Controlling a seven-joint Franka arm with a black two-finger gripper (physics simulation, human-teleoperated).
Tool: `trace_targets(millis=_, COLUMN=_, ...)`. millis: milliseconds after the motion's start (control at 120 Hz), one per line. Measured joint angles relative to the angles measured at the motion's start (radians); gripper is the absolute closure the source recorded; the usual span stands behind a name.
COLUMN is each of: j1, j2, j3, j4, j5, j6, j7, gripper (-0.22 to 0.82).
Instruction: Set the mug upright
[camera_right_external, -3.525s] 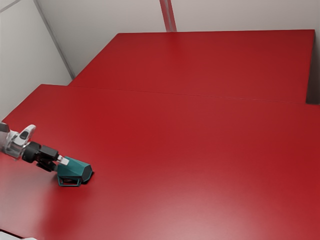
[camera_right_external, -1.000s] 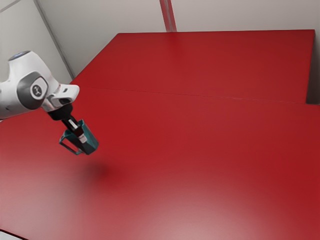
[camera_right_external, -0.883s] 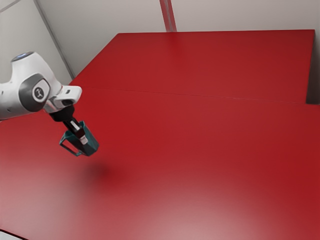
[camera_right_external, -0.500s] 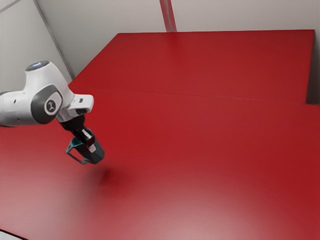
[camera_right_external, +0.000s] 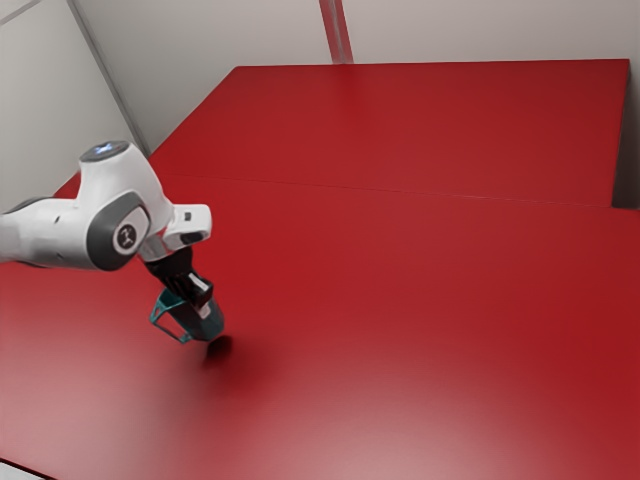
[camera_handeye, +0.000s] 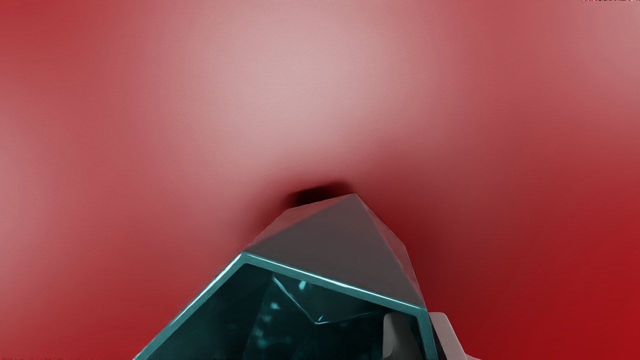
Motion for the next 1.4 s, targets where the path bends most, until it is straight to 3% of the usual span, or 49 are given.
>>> trace_targets(millis=975, j1=-0.024, j2=0.143, j3=-0.003, j4=0.002, j5=0.048, j6=0.119, j7=-0.188, gripper=0.77)
trace_targets(millis=1042, j1=-0.024, j2=0.144, j3=-0.003, j4=0.001, j5=0.042, j6=0.121, j7=-0.192, gripper=0.7)
trace_targets(millis=1225, j1=-0.03, j2=0.126, j3=-0.003, j4=0.002, j5=0.033, j6=0.123, j7=-0.2, gripper=0.33)
trace_targets(millis=1400, j1=-0.03, j2=0.066, j3=-0.003, j4=0.007, j5=0.031, j6=0.118, j7=-0.203, gripper=0.15)
